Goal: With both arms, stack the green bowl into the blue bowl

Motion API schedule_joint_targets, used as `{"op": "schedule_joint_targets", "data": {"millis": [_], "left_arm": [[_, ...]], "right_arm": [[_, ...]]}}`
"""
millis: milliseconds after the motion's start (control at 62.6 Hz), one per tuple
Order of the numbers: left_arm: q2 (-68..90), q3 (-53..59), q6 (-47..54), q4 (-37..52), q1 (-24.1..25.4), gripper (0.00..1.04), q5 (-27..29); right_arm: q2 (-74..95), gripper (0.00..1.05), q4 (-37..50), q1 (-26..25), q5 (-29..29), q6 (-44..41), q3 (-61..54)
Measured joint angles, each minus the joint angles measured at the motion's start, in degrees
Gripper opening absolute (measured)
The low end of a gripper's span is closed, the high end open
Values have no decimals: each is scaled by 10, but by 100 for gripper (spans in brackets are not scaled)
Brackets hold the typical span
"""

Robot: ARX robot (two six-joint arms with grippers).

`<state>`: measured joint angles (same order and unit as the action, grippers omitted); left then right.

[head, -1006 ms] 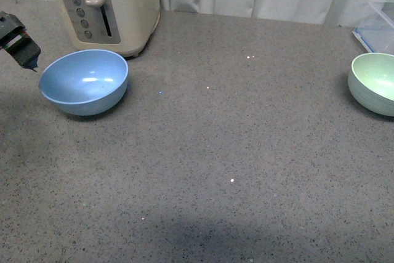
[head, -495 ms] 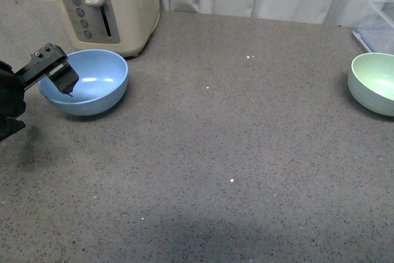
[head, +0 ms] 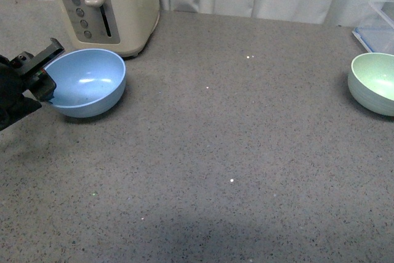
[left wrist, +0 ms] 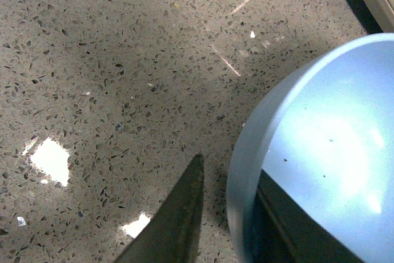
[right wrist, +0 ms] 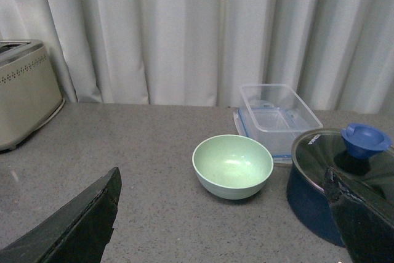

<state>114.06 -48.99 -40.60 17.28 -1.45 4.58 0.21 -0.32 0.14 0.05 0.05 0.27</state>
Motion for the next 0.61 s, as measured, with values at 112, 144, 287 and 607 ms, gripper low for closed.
{"op": "schedule_joint_targets", "data": {"millis": [112,144,287,607], "left_arm": [[0,-1,-2,0,0,4,-7],[-1,-1,0,0,0,4,-8],[-23,-3,10,-19,-19,4,-5],[-60,-12,72,-53,-179,4,19]], "right_arm": [[0,96,0,0,0,0,0],[0,96,0,0,0,0,0],[0,96,0,0,0,0,0],[0,96,0,0,0,0,0]]}}
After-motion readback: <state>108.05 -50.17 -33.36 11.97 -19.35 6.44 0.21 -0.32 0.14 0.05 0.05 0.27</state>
